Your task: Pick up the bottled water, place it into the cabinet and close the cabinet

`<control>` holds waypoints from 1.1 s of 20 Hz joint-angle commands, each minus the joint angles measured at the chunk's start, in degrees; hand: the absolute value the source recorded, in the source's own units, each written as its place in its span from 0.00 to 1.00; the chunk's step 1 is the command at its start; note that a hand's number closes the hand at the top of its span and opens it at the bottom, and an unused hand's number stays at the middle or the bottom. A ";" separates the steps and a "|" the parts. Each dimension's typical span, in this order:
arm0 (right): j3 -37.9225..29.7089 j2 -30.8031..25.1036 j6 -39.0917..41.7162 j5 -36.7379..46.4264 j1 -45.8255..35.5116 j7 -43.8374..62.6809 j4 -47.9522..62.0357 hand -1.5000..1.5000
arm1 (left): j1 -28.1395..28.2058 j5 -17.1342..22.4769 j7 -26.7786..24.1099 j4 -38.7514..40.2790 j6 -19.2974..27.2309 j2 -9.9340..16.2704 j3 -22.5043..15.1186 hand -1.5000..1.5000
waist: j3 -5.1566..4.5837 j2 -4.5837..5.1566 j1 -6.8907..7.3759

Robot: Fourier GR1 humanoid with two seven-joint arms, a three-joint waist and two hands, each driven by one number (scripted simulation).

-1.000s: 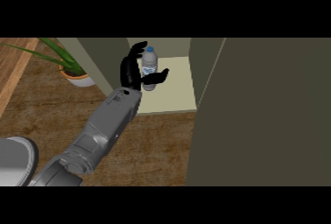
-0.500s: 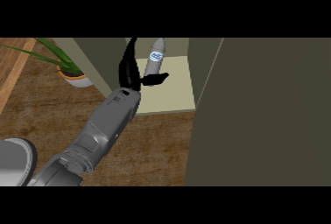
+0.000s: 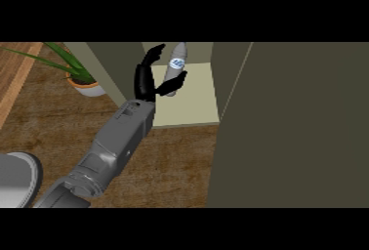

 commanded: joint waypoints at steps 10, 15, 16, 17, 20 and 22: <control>-0.57 -1.21 -1.19 0.86 1.17 3.14 -5.57 0.00 | 5.35 9.98 -5.01 -10.82 -21.43 -0.11 -2.24 1.00 | 0.08 -1.20 2.71; 0.98 -3.68 -2.04 4.88 2.90 2.67 -5.29 0.00 | 10.77 14.20 -1.43 -18.02 -26.60 -0.10 -7.20 1.00 | 0.10 -1.78 3.27; 1.39 -3.72 -2.74 5.43 3.14 3.43 -7.58 0.00 | 12.03 14.67 -2.47 -18.02 -28.89 -0.10 -7.34 1.00 | 0.07 -1.53 2.87; 0.57 -3.25 -3.15 5.23 2.12 3.63 -5.68 0.00 | 13.03 13.95 0.61 -21.14 -30.52 -0.10 -6.82 1.00 | 0.09 -1.83 4.44; -1.36 -5.57 -2.10 3.47 2.98 4.16 -7.91 0.00 | 17.57 16.31 3.00 -29.03 -30.44 -0.11 -9.89 1.00 | 0.11 -1.78 4.41; -2.28 -5.84 -3.50 3.62 2.85 5.95 -9.70 0.00 | 22.21 15.92 2.91 -34.73 -29.30 -0.11 -10.99 1.00 | 0.07 -2.24 5.46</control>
